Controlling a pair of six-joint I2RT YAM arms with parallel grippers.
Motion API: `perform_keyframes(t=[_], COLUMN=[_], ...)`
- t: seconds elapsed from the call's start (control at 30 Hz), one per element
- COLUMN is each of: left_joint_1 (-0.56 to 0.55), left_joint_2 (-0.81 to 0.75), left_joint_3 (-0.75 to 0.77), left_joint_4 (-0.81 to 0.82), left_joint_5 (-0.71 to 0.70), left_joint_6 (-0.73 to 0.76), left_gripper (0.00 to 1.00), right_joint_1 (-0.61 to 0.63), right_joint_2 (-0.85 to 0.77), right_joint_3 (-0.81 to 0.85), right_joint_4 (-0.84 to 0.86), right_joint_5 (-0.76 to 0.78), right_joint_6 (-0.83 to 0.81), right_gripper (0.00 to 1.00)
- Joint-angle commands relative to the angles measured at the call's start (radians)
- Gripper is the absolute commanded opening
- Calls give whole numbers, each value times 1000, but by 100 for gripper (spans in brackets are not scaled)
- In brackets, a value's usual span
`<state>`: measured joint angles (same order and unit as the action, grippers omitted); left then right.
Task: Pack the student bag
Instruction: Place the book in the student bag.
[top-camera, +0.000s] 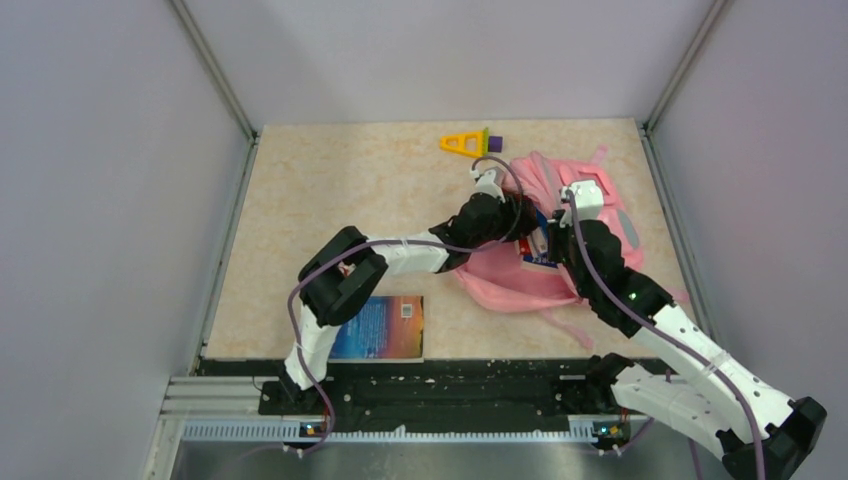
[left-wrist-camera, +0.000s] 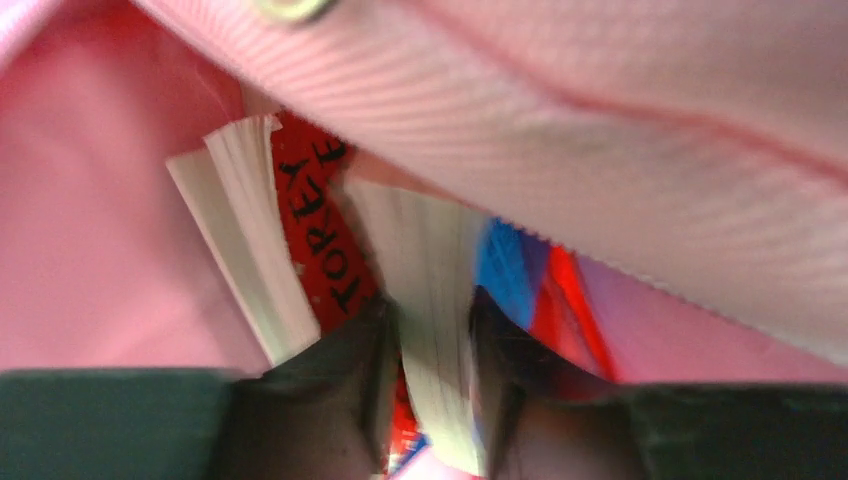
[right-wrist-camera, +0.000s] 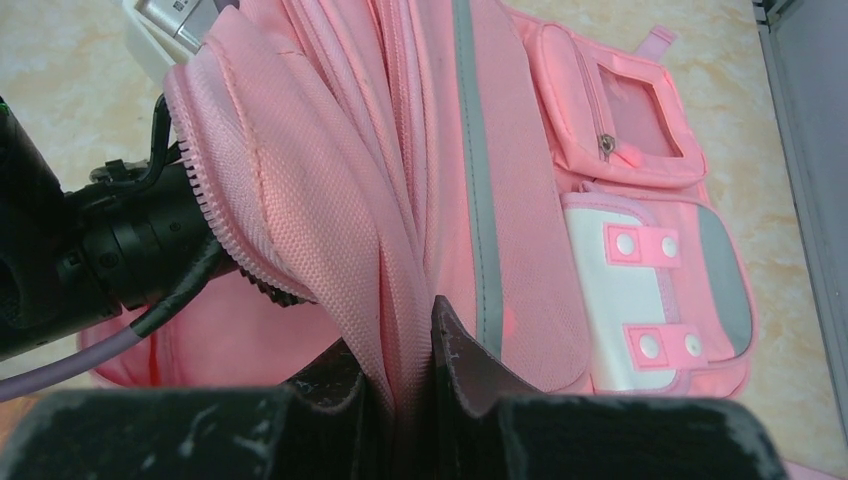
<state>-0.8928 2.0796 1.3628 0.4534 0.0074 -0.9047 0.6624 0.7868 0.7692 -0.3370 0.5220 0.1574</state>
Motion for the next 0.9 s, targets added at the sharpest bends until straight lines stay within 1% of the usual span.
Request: perform_keyframes(t=[0.0, 0.03, 0.07, 0.1, 0.17, 0.27, 0.4, 0.47, 0.6, 0.73, 0.77, 0.83, 0.87], left_joint_1=[-6, -8, -12, -18, -31, -41, -42, -42, -43, -36, -27, 26, 45], left_joint_2=[-47, -65, -78, -92, -124, -182, -312, -393, -582, -807, -858, -950, -1003], left_joint_3=[-8, -28, -45, -62, -82, -126, -262, -321, -406, -514, -532, -582, -615], left_joint_4=[98, 113, 128, 139, 140, 126, 117, 71, -178, -501, -589, -768, -813], left_joint_5=[-66, -65, -71, -82, -100, -104, -113, -112, -152, -289, -298, -270, -257], left_joint_6=[147, 161, 175, 197, 250, 307, 354, 399, 451, 388, 372, 305, 288], left_gripper=[54, 73, 84, 87, 90, 91, 92, 92, 93, 96, 98, 98, 98], right_joint_1=[1, 2, 2, 2, 2, 2, 2, 2, 2, 2, 2, 2, 2], right_joint_2=[-15, -15, -15, -15, -14, -17, -21, -23, -28, -35, -34, -29, -26], right_joint_3=[68, 68, 67, 67, 69, 72, 68, 68, 73, 66, 64, 62, 62], right_joint_4=[222, 221, 221, 222, 220, 217, 217, 215, 210, 215, 218, 220, 221], right_joint_5=[-18, -17, -16, -13, -7, -1, 12, 17, 25, 25, 24, 23, 22], right_joint_6=[31, 31, 30, 29, 25, 22, 17, 12, 8, 10, 12, 12, 12], right_gripper=[0, 0, 0, 0, 0, 0, 0, 0, 0, 0, 0, 0, 0])
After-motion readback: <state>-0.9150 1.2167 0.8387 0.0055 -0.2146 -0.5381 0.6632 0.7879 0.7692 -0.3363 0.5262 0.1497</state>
